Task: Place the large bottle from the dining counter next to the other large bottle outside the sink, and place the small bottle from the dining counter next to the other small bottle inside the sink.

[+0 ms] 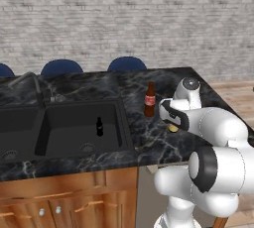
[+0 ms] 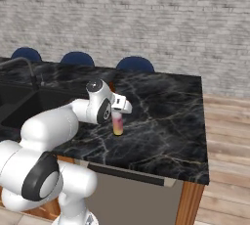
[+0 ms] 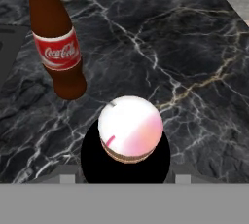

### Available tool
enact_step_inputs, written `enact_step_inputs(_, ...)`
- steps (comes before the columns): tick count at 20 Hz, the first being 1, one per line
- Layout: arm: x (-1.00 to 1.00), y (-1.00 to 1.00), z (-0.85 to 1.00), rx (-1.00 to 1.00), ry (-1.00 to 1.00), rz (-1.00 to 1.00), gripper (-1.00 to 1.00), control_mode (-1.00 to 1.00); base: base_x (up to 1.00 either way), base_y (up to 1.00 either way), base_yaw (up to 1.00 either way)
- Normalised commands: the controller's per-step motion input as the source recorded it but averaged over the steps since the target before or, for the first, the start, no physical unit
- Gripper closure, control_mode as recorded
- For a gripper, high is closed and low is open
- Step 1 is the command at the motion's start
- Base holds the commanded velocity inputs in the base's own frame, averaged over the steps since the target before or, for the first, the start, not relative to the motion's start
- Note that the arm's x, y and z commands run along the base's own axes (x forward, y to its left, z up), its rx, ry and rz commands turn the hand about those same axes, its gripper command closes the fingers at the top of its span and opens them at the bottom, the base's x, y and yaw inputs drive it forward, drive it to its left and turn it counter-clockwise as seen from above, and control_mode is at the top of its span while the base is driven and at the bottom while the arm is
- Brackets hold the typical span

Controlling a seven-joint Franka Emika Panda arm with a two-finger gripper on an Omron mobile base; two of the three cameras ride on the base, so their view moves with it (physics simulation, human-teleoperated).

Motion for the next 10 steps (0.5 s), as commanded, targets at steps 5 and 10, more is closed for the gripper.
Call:
enact_step_inputs(5,0.0,0.0,0.0,0.0,0.0,0.0,1.0,1.0,0.0,0.0,0.0)
enact_step_inputs(10,0.0,0.0,0.0,0.0,0.0,0.0,1.0,-1.0,0.01,0.0,0.0)
